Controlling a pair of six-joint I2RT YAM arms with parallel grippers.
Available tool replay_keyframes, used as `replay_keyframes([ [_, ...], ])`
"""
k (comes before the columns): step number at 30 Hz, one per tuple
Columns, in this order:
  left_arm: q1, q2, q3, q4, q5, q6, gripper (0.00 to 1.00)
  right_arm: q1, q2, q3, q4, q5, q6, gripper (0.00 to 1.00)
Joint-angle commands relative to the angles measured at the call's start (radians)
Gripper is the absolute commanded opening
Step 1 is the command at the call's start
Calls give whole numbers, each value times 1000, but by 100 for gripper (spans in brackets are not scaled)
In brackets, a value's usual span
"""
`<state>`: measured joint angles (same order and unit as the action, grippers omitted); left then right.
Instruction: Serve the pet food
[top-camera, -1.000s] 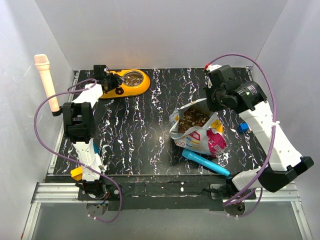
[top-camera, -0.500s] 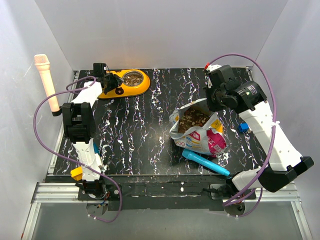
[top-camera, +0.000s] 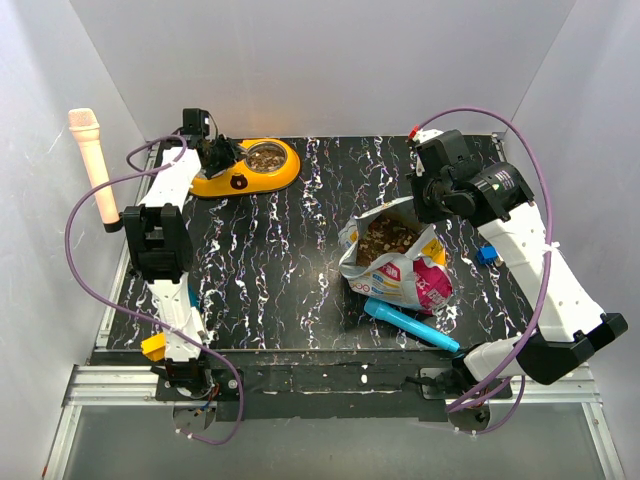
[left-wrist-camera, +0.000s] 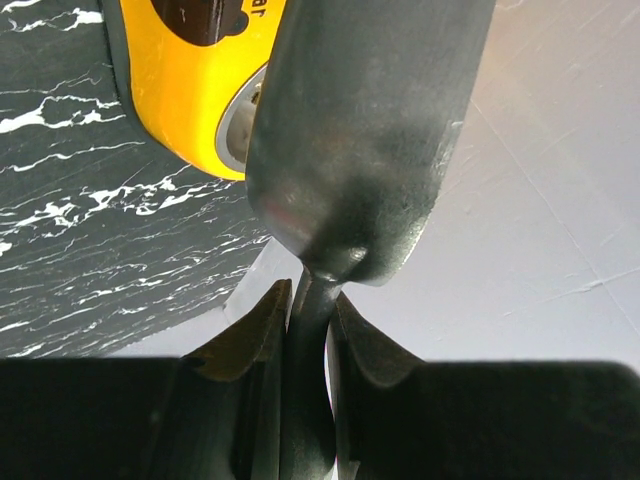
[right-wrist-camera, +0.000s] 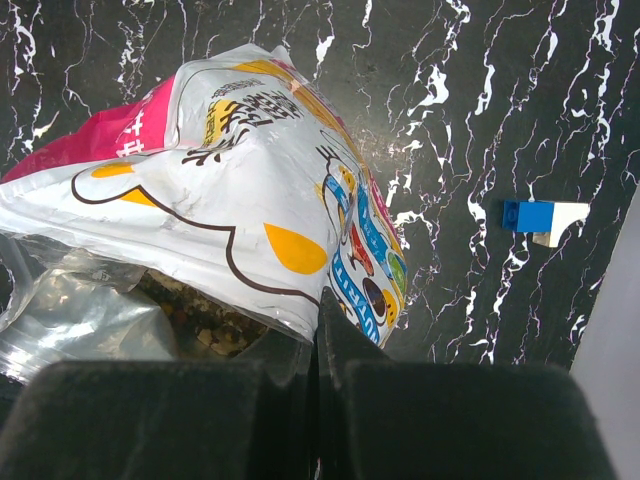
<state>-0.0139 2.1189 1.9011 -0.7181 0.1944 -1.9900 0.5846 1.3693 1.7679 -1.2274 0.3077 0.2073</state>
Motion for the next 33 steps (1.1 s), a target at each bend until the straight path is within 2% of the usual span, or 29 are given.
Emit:
replay_keyframes([
  [1,12,9,99,-150,46,-696,0,-6,-79,107,132,64,-2,1],
  [4,12,29,122,-191,92,-696,0,-6,-82,108,129,65,0,1],
  [11,64,72,216,-311,82,-693,0,-6,-92,87,137,79,-8,1],
  [22,72,98,233,-290,77,-694,0,-6,-87,85,135,77,-8,1],
  [30,77,174,398,-329,106,-693,0,-6,-85,87,134,76,-6,1],
  [33,78,174,383,-324,115,-693,0,-6,-84,87,135,74,-8,1],
])
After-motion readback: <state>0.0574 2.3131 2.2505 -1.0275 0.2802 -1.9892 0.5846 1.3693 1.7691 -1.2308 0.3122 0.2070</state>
